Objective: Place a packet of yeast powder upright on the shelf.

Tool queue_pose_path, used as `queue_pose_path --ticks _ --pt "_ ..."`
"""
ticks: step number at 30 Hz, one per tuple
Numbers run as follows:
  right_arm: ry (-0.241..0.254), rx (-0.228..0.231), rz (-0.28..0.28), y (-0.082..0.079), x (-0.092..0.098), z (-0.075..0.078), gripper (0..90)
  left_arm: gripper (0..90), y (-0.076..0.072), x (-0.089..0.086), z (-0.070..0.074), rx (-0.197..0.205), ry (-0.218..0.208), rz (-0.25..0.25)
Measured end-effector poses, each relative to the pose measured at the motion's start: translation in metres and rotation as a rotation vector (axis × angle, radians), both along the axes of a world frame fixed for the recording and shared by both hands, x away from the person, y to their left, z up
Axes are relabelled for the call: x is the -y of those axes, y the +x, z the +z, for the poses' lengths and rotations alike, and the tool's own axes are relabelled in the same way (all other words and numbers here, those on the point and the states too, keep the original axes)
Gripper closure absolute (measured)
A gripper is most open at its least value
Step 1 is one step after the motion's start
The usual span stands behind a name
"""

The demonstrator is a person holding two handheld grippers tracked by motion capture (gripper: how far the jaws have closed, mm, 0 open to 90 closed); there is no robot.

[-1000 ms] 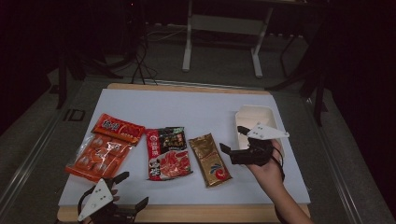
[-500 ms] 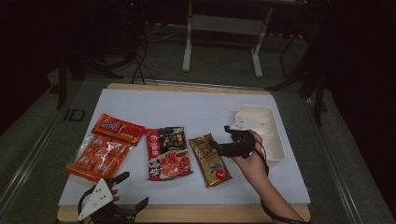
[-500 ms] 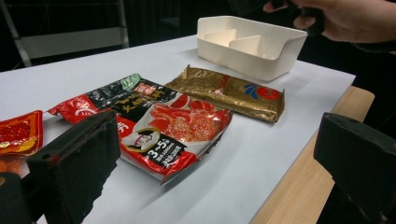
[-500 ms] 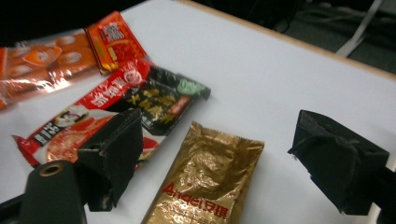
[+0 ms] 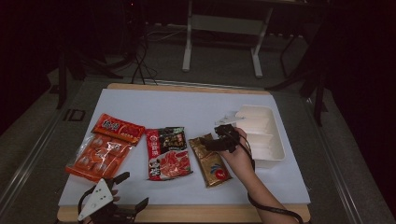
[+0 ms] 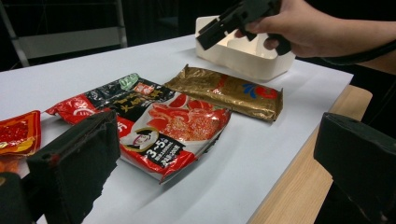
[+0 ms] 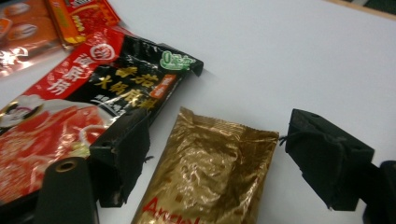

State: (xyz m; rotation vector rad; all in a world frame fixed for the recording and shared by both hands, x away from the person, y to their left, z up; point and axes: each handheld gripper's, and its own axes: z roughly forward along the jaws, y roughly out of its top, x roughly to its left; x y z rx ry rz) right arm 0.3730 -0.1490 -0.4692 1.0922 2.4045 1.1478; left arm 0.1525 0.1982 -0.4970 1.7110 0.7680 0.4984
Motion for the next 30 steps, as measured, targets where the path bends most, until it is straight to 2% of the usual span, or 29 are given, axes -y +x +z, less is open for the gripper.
queue_pose_path --ticks 11,19,22,25,30 --pt "-0.079 -0.073 -0.075 0.02 -0.011 -0.023 24.4 1.1 -0.001 0.0 0.0 0.0 -0.005 -0.003" --pt "-0.085 -0.123 -0.112 0.032 -0.009 -0.037 26.2 1.2 0.0 0.0 0.0 -0.006 -0.004 -0.006" --pt "-0.076 -0.154 -0.11 0.035 -0.01 -0.042 26.2 1.1 0.0 0.0 -0.001 -0.009 -0.003 -0.007" --pt "-0.101 -0.155 -0.121 0.036 -0.012 -0.047 26.3 1.2 0.0 0.0 -0.001 -0.011 0.003 -0.009" --pt "-0.092 -0.192 -0.119 0.038 -0.011 -0.052 33.0 1.2 0.001 0.001 -0.001 -0.009 -0.002 -0.006"
